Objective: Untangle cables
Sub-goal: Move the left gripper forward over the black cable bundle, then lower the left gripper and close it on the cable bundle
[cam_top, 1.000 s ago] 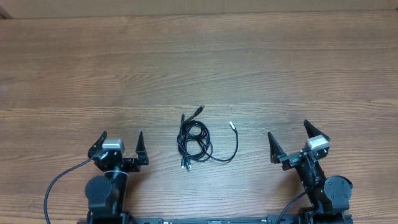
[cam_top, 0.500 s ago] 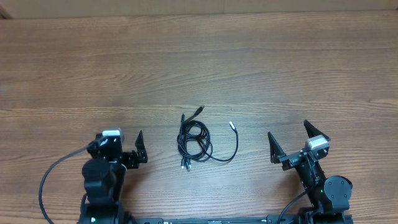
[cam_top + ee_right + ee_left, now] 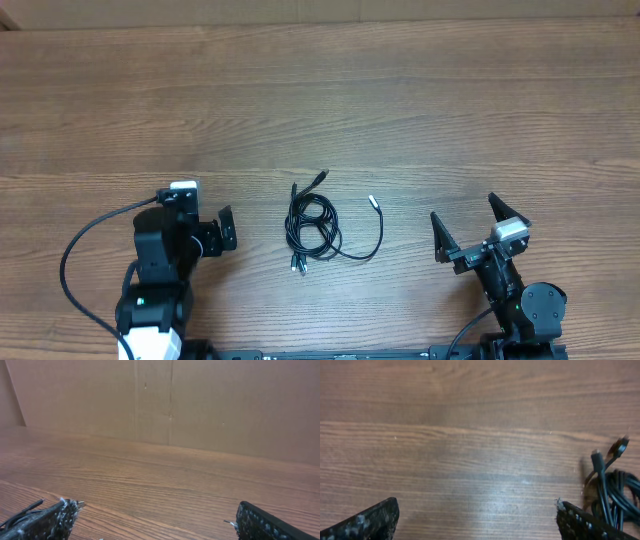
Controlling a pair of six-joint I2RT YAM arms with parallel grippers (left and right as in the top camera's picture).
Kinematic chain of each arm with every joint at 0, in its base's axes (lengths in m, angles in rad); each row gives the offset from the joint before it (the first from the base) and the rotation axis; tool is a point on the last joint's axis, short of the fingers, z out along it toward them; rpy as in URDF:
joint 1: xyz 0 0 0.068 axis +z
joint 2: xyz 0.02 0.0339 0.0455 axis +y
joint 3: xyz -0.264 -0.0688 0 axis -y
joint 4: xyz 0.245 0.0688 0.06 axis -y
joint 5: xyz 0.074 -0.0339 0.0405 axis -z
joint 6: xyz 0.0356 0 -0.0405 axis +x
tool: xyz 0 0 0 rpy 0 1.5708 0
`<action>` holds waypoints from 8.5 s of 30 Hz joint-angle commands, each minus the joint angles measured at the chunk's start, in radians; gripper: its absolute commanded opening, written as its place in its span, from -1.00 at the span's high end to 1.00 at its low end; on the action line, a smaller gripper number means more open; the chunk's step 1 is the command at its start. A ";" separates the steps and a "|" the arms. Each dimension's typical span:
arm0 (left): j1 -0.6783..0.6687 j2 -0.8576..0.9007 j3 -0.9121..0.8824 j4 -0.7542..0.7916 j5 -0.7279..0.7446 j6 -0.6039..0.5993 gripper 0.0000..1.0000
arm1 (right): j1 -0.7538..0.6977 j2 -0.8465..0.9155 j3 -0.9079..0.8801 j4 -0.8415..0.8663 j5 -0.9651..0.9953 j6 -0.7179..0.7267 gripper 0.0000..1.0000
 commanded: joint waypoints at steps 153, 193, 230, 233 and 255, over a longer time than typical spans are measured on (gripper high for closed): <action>-0.494 0.904 0.386 -0.233 0.070 -0.382 -0.20 | 0.000 -0.002 -0.010 0.005 0.011 0.001 -1.00; -0.610 0.904 0.415 -0.254 -0.179 -0.341 0.13 | 0.000 -0.002 -0.010 0.005 0.011 0.001 -1.00; -0.611 0.904 0.415 -0.224 -0.126 -0.341 0.68 | 0.000 -0.002 -0.010 0.005 0.011 0.001 -1.00; -0.611 0.904 0.415 -0.220 -0.126 -0.341 0.68 | 0.000 -0.002 -0.010 0.005 0.011 0.000 -1.00; -0.611 0.904 0.415 -0.207 -0.047 -0.375 0.92 | 0.000 -0.002 -0.010 0.005 0.011 0.001 -1.00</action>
